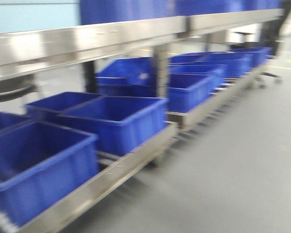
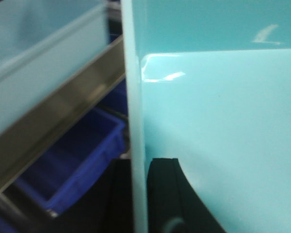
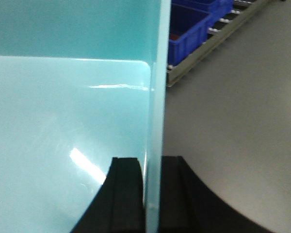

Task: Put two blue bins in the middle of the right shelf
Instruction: 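Drive the base across the room to the other bin shelf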

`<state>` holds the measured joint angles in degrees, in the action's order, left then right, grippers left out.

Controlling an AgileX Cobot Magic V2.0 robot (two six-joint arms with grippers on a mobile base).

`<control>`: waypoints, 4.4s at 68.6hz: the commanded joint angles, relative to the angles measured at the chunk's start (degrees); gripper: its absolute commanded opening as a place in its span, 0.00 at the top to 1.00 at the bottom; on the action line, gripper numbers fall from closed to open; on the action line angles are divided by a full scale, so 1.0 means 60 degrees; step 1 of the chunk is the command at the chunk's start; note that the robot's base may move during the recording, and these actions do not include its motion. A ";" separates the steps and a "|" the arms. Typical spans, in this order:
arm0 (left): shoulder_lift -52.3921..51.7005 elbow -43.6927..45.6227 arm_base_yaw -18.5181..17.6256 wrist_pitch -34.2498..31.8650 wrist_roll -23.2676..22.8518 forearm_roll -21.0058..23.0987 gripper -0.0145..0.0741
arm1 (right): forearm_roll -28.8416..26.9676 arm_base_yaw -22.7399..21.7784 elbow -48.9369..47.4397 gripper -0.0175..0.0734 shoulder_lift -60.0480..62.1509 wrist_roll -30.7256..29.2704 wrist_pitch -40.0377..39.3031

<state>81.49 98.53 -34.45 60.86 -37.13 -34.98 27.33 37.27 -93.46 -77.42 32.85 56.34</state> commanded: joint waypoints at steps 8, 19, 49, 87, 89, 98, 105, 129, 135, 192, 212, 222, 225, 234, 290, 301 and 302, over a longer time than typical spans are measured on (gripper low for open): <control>-0.0059 0.0084 -0.0094 -0.0392 0.0100 -0.0054 0.96 | 0.0152 0.0009 -0.0113 0.99 0.0069 -0.0106 -0.0505; -0.0059 0.0084 -0.0094 -0.0392 0.0100 -0.0054 0.96 | 0.0152 0.0009 -0.0113 0.99 0.0069 -0.0106 -0.0543; -0.0059 0.0084 -0.0094 -0.0392 0.0100 -0.0054 0.96 | 0.0152 0.0009 -0.0113 0.99 0.0069 -0.0106 -0.0543; -0.0059 0.0084 -0.0094 -0.0392 0.0100 -0.0054 0.96 | 0.0152 0.0009 -0.0113 0.99 0.0069 -0.0106 -0.0543; -0.0059 0.0084 -0.0094 -0.0392 0.0100 -0.0054 0.96 | 0.0152 0.0009 -0.0113 0.99 0.0069 -0.0106 -0.0543; -0.0059 0.0084 -0.0094 -0.0392 0.0100 -0.0054 0.96 | 0.0152 0.0009 -0.0113 0.99 0.0069 -0.0106 -0.0543; -0.0059 0.0084 -0.0094 -0.0392 0.0100 -0.0054 0.96 | 0.0152 0.0009 -0.0113 0.99 0.0069 -0.0106 -0.0543; -0.0059 0.0084 -0.0094 -0.0392 0.0100 -0.0054 0.96 | 0.0152 0.0009 -0.0113 0.99 0.0069 -0.0106 -0.0543; -0.0059 0.0084 -0.0094 -0.0392 0.0100 -0.0054 0.96 | 0.0152 0.0009 -0.0113 0.99 0.0069 -0.0106 -0.0543; 0.0237 0.0084 -0.0094 -0.0877 0.0100 -0.0052 0.96 | 0.0152 0.0009 -0.0113 0.99 0.0069 -0.0106 -0.0660; 0.0289 0.0084 -0.0094 -0.1374 0.0100 -0.0052 0.96 | 0.0152 0.0009 -0.0113 0.99 0.0069 -0.0106 -0.0720; 0.0289 0.0084 -0.0094 -0.1374 0.0100 -0.0052 0.96 | 0.0152 0.0009 -0.0113 0.99 0.0069 -0.0106 -0.0720; 0.0289 0.0084 -0.0094 -0.1374 0.0100 -0.0052 0.96 | 0.0152 0.0009 -0.0113 0.99 0.0069 -0.0106 -0.0720; 0.0289 0.0084 -0.0094 -0.1394 0.0100 -0.0052 0.96 | 0.0152 0.0009 -0.0113 0.99 0.0069 -0.0106 -0.0720; 0.0289 0.0084 -0.0094 -0.1394 0.0100 -0.0052 0.96 | 0.0152 0.0009 -0.0113 0.99 0.0069 -0.0106 -0.0720; 0.0289 0.0084 -0.0094 -0.1394 0.0100 -0.0052 0.96 | 0.0152 0.0009 -0.0113 0.99 0.0069 -0.0106 -0.0720; 0.0289 0.0084 -0.0094 -0.1394 0.0100 -0.0052 0.96 | 0.0152 0.0009 -0.0113 0.99 0.0069 -0.0106 -0.0720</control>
<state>83.39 98.53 -34.35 56.27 -37.13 -35.64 29.07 36.88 -93.46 -77.30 32.88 56.23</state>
